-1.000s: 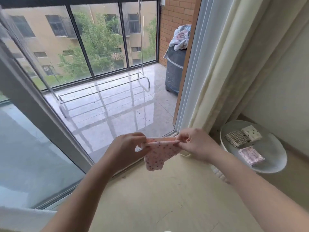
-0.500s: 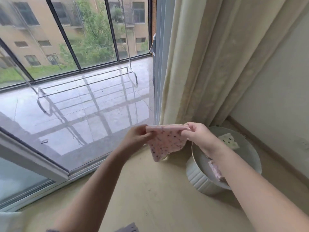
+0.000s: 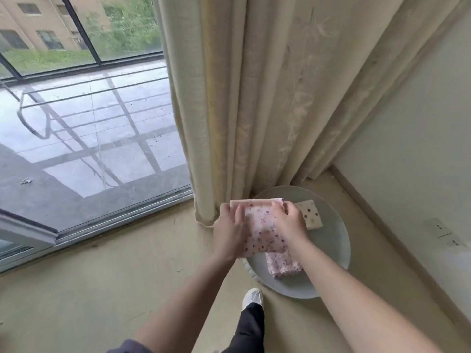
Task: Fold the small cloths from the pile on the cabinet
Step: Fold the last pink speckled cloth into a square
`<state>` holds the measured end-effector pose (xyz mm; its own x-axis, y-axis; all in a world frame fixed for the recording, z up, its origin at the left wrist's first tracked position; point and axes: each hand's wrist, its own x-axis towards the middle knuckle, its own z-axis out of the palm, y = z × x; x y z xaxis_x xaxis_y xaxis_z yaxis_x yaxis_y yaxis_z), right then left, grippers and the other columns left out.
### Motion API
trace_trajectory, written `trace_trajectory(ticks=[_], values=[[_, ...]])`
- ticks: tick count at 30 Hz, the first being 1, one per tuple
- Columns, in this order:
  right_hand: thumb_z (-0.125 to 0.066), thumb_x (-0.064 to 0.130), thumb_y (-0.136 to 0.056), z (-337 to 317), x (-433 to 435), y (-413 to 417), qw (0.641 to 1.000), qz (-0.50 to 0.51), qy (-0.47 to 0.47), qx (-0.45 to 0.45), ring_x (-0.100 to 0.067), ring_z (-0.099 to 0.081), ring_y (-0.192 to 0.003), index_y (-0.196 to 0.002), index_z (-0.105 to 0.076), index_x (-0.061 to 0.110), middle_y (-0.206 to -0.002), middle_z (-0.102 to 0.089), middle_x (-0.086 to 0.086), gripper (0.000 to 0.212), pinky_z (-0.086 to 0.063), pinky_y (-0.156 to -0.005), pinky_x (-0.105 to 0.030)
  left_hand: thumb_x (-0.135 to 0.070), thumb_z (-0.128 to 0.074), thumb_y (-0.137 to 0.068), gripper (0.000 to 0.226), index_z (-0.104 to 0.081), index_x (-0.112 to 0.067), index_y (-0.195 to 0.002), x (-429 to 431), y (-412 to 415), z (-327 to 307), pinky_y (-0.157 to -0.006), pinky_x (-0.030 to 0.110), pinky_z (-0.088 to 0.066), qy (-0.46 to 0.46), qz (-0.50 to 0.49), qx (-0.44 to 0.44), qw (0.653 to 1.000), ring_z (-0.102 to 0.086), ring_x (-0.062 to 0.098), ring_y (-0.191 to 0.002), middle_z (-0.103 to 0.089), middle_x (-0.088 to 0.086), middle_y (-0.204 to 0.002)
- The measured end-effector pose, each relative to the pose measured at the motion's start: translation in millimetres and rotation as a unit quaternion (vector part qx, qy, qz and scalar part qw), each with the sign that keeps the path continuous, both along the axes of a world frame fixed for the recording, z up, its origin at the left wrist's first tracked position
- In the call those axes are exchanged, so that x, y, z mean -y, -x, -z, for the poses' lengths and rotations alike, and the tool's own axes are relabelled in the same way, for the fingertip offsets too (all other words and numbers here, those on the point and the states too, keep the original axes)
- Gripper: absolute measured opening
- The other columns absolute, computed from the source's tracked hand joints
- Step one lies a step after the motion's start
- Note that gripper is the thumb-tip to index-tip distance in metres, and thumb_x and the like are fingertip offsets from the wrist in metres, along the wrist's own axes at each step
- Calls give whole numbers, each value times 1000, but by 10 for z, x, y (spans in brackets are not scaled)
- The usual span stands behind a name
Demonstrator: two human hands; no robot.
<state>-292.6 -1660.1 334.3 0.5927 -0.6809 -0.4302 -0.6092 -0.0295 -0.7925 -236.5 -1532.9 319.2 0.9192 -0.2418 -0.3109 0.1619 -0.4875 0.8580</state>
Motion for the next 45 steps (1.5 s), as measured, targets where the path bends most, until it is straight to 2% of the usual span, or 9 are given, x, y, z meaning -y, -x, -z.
trace_trajectory(ticks=[4, 9, 14, 23, 27, 31, 39, 42, 45], values=[[-62, 34, -94, 444, 582, 156, 972, 81, -214, -50, -23, -63, -89, -93, -61, 12, -99, -67, -7, 21, -53, -91, -43, -31, -56, -93, 17, -63, -16, -92, 600, 89, 561, -79, 36, -53, -12, 12, -122, 992, -65, 17, -89, -68, -3, -88], [-49, 31, -101, 1156, 931, 406, 988, 7, -72, -136, -27, -60, -91, -102, -58, 3, -94, -63, -8, 30, -51, -83, -39, -29, -38, -103, 26, -50, -13, -86, 1049, 468, 1115, -54, 18, -31, -108, 27, -115, 987, -52, 13, -72, -55, -6, -77], [-41, 28, -104, 1897, 1159, 700, 986, -58, -29, -155, -20, -60, -78, -82, -51, 17, -79, -61, 1, 26, -42, -60, -29, -38, -29, -102, 30, -42, -22, -80, 1277, 808, 1782, -64, 34, -41, -155, -5, -149, 977, -58, 19, -75, -60, -4, -79], [-35, 42, -102, 3334, 1464, 970, 973, -134, 11, -189, -21, -60, -70, -79, -45, 27, -74, -62, 3, 29, -40, -58, -33, -40, -24, -103, 32, -40, -18, -85, 1605, 1120, 3052, -50, 28, -35, -209, -69, -158, 963, -56, 12, -64, -59, -4, -72], [-40, 32, -103, 3779, 1521, 786, 982, -134, 8, -134, -12, -55, -70, -88, -47, 25, -79, -59, 7, 18, -39, -56, -15, -40, -25, -102, 33, -40, -16, -86, 1671, 976, 3527, -56, 35, -43, -215, -91, -140, 962, -57, 16, -66, -59, -2, -71], [-44, 34, -101, 4232, 1490, 762, 979, -127, 43, -151, -32, -64, -80, -96, -58, 17, -88, -69, -10, 23, -46, -64, -38, -43, -26, -102, 31, -36, -18, -86, 1660, 906, 3873, -58, 37, -41, -251, -72, -130, 956, -56, 22, -66, -56, -3, -70], [-56, 17, -92, 3843, 1713, 871, 968, -117, 110, -195, -25, -58, -75, -92, -50, 22, -88, -63, 1, 8, -42, -59, -33, -28, -52, -97, 17, -45, -15, -106, 1540, 826, 3541, -67, 34, -46, -239, -89, -90, 963, -56, 19, -81, -56, -5, -96], [-56, 13, -93, 3562, 1802, 854, 987, -69, -54, -136, -21, -55, -64, -74, -59, 15, -69, -62, 2, 19, -41, -54, -27, -22, -52, -98, 15, -59, -11, -92, 1543, 785, 3327, -61, 31, -48, -88, -83, -204, 971, -61, 20, -65, -64, 1, -74], [-46, 35, -100, 3440, 1749, 609, 936, 0, -319, -150, -20, -64, -77, -87, -68, 22, -82, -70, -1, 29, -52, -64, -31, -39, -43, -100, 30, -63, -17, -103, 1665, 702, 3300, -72, 35, -53, 60, -111, -422, 898, -68, 22, -79, -69, 9, -88]])
